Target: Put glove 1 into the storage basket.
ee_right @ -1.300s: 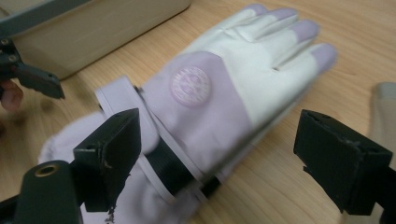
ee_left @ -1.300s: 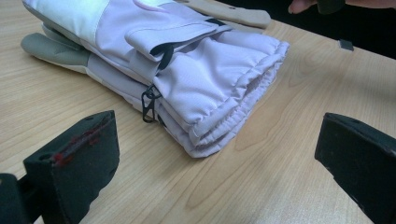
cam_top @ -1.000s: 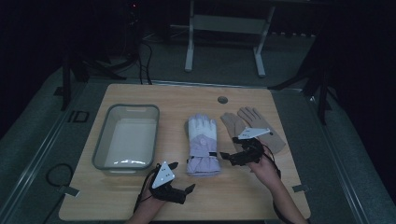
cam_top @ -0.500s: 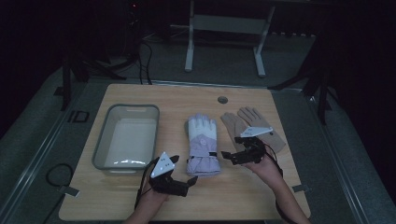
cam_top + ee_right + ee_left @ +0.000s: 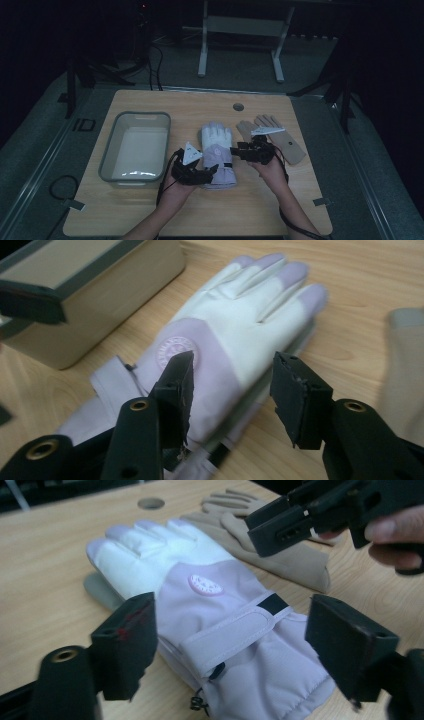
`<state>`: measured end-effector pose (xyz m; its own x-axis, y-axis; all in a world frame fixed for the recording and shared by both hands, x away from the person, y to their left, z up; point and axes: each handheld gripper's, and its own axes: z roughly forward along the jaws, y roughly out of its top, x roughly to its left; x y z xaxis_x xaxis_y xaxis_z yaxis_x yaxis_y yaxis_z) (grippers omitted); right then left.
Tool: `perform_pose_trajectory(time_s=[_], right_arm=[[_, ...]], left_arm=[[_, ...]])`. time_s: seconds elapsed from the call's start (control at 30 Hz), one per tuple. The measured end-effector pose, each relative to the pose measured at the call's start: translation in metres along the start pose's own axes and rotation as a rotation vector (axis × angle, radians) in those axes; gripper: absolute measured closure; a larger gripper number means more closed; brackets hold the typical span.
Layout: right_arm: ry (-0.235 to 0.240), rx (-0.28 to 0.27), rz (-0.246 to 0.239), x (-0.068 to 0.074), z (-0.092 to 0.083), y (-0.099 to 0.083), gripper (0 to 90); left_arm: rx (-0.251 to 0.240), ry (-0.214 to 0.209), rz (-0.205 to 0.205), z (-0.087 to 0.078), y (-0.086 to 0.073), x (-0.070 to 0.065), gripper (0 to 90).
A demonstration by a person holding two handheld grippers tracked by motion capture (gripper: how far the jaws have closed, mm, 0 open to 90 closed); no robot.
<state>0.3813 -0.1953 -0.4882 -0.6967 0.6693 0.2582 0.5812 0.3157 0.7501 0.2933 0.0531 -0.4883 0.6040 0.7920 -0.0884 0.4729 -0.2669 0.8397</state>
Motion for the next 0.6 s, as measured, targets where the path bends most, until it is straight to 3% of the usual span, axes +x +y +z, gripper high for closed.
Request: perform_pose_trajectory(time_s=[0.03,0.13,0.3,0.37,0.6], right_arm=[[0.0,0.0,0.0,0.0,0.0,0.0,51.1],[-0.015,0.034,-0.001,0.003,0.009,-0.005,48.5],[-0.005,0.067,0.061,-0.001,0.018,-0.018,45.0],[0.014,0.095,0.106,-0.006,0.024,-0.025,45.0],[0.044,0.158,0.17,-0.011,0.041,-0.031,44.0]], left_arm=[[0.0,0.0,0.0,0.0,0.0,0.0,22.5],[0.059,0.026,-0.018,0.011,-0.009,0.0,23.7],[0.16,0.023,-0.068,0.029,-0.026,0.004,23.7],[0.177,-0.011,-0.09,0.035,-0.033,0.009,23.8],[0.207,-0.084,-0.096,0.044,-0.039,0.018,29.5]])
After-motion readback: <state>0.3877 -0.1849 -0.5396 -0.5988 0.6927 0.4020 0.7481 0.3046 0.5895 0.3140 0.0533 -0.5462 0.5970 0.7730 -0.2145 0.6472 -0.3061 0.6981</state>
